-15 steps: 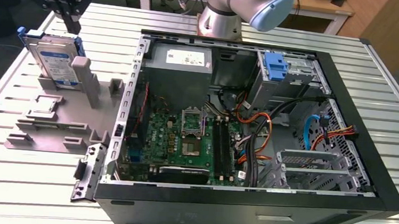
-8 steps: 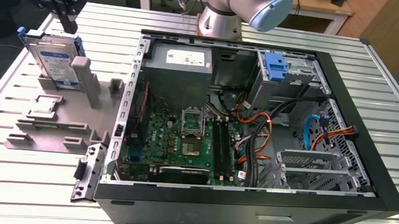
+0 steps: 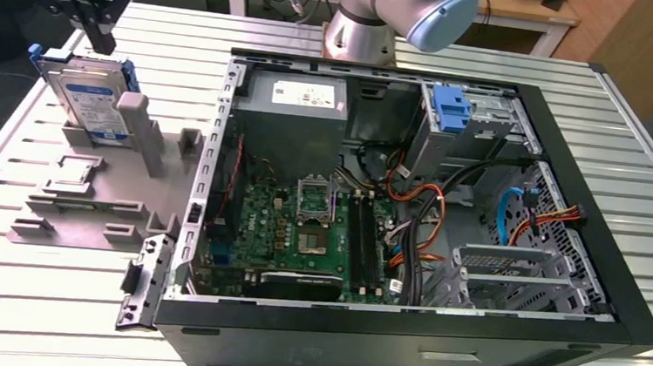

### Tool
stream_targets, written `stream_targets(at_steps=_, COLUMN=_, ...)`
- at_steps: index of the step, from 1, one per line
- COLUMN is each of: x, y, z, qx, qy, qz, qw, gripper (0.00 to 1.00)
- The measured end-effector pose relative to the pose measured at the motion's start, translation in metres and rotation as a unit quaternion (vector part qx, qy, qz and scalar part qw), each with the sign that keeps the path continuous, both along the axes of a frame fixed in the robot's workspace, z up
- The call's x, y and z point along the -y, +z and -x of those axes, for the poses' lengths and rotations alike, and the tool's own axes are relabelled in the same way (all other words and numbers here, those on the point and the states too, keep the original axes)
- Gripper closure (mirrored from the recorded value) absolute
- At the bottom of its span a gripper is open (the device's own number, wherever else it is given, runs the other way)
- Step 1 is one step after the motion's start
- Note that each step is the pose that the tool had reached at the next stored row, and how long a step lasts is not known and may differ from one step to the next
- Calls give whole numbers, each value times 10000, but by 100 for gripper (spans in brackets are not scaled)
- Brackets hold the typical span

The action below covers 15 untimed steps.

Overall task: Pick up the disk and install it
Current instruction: 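Reach for the disk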

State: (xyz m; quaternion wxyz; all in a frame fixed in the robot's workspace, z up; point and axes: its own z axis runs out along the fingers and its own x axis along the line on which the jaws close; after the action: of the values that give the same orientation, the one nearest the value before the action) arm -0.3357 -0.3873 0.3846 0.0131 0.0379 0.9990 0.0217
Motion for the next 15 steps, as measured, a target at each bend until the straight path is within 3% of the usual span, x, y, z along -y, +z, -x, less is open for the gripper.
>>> stream_targets(at_steps=15, x=-2, y=-11, z=237, qx=0, qy=0, qz=0, qw=10000, gripper=90)
